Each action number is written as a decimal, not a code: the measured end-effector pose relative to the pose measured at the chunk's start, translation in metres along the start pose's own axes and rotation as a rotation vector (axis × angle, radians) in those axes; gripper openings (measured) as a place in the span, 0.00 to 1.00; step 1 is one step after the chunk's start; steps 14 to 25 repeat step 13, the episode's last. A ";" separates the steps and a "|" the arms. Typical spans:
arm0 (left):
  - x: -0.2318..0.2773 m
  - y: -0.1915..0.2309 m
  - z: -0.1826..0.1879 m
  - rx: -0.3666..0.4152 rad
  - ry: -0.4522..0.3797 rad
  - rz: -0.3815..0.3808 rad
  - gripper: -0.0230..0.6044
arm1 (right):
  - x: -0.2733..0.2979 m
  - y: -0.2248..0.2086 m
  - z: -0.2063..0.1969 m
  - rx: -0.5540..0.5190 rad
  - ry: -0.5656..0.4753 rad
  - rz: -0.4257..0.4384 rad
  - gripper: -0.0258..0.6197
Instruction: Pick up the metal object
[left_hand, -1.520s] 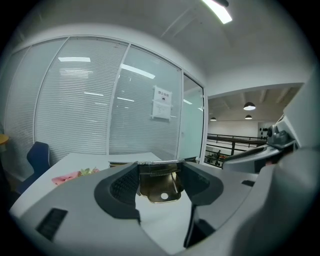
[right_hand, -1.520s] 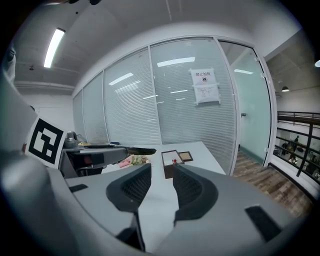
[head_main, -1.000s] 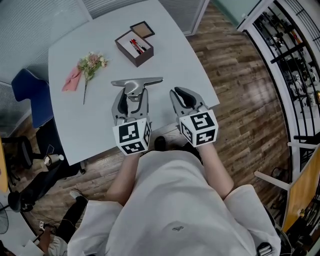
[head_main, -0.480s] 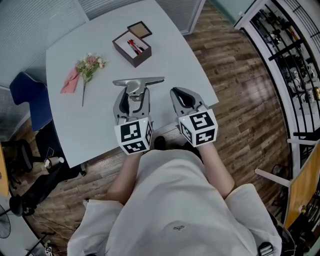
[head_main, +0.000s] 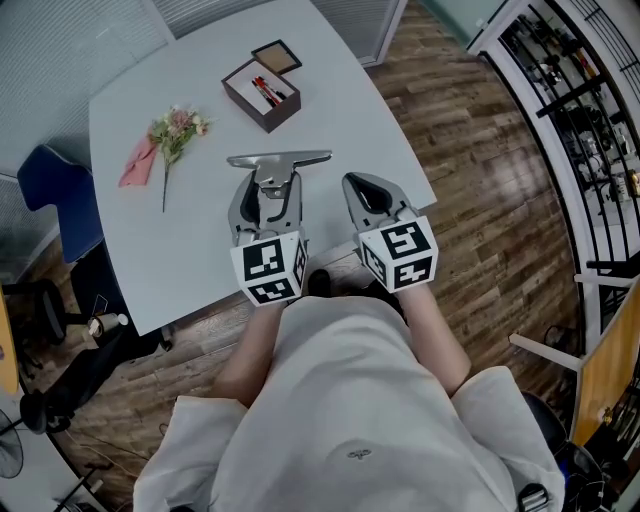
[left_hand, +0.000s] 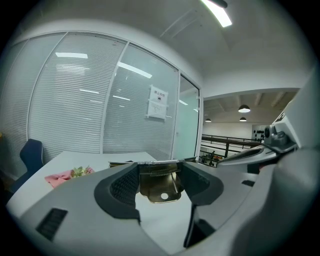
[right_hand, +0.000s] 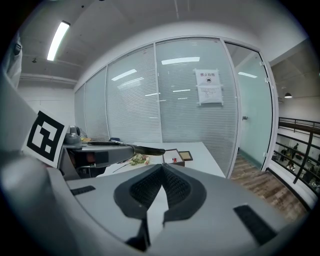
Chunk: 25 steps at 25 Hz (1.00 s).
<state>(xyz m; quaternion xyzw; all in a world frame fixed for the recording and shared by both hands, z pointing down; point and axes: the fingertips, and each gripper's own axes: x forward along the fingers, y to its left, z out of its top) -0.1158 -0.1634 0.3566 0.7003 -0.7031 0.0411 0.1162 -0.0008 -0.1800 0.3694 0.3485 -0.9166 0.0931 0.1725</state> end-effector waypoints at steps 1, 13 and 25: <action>0.001 0.000 0.000 0.000 0.001 0.000 0.46 | 0.000 -0.001 0.000 0.000 0.000 0.001 0.05; 0.001 -0.005 0.000 0.004 0.001 0.003 0.46 | -0.003 -0.005 -0.001 0.003 -0.004 0.006 0.05; 0.001 -0.005 0.000 0.004 0.001 0.003 0.46 | -0.003 -0.005 -0.001 0.003 -0.004 0.006 0.05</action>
